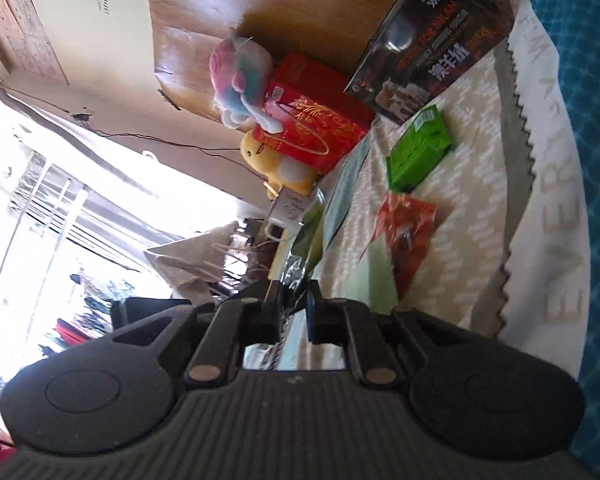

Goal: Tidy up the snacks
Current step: 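Grasp the yellow-green snack bag with the left gripper, then carry the yellow-green bag into the black box and open the left gripper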

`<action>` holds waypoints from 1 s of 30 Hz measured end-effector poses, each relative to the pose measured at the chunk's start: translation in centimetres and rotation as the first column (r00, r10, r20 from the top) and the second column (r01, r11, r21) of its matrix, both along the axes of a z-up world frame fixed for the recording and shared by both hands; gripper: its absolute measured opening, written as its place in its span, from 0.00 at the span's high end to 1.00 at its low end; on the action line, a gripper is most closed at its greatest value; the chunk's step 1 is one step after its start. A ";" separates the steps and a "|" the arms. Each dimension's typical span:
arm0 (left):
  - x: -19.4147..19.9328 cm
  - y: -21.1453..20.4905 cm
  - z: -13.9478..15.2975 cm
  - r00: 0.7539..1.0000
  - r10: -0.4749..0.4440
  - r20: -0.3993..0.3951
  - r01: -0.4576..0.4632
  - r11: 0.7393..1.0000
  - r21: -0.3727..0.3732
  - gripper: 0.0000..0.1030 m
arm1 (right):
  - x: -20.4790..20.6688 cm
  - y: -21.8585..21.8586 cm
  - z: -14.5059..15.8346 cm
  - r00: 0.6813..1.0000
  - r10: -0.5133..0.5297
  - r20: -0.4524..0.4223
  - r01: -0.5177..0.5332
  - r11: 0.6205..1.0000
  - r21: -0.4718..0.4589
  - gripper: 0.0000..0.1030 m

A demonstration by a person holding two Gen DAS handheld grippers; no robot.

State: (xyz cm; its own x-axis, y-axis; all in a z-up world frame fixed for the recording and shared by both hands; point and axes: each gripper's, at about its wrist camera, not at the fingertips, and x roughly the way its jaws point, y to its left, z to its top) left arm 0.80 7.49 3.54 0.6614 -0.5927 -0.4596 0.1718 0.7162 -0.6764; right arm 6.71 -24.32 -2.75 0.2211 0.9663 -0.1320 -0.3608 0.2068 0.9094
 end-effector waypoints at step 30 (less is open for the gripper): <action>16.4 -1.0 3.0 0.985 0.064 0.159 -0.098 0.972 0.214 0.45 | 11.8 2.6 4.8 0.768 -0.221 0.600 0.485 0.814 -0.321 0.36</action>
